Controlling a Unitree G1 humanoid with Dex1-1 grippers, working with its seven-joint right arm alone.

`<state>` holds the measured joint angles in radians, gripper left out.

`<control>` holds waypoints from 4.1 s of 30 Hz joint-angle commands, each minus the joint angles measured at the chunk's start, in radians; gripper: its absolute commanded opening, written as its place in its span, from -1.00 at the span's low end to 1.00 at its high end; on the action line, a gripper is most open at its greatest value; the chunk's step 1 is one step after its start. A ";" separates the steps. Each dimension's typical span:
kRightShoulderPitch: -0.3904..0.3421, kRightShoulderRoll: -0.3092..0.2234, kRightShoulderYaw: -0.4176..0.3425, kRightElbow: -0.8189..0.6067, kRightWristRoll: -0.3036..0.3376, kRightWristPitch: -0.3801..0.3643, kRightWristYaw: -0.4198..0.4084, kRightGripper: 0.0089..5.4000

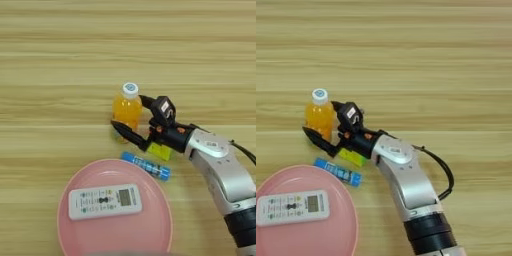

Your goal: Move the objects on the table

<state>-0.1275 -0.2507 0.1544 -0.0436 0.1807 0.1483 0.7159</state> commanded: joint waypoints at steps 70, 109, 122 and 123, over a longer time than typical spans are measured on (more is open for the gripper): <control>0.207 -0.550 -0.244 -0.044 0.124 -0.188 0.664 0.99; 0.145 -0.412 -0.059 0.112 -0.031 -0.278 0.526 0.99; 0.135 -0.388 -0.043 0.109 -0.033 -0.271 0.516 0.67; 0.133 -0.385 -0.041 0.111 -0.035 -0.271 0.513 0.62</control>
<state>0.0602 -0.6175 0.1275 0.0944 0.1427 -0.1174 1.2697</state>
